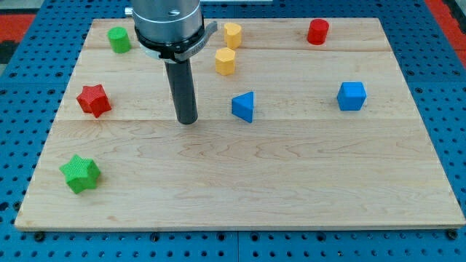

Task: Move the blue triangle below to the blue cube

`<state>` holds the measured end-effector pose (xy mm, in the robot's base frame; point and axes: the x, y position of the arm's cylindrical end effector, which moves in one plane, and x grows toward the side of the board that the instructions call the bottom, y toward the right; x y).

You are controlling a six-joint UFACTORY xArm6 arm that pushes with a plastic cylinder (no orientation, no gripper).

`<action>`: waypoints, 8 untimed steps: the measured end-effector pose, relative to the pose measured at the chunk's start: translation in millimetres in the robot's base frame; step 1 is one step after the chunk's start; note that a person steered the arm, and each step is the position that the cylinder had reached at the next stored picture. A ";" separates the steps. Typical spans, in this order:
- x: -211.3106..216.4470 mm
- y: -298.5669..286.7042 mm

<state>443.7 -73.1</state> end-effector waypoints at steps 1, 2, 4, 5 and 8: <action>-8.0 1.7; -24.3 19.0; -18.9 159.1; 22.2 210.7; -5.9 115.3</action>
<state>437.8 42.2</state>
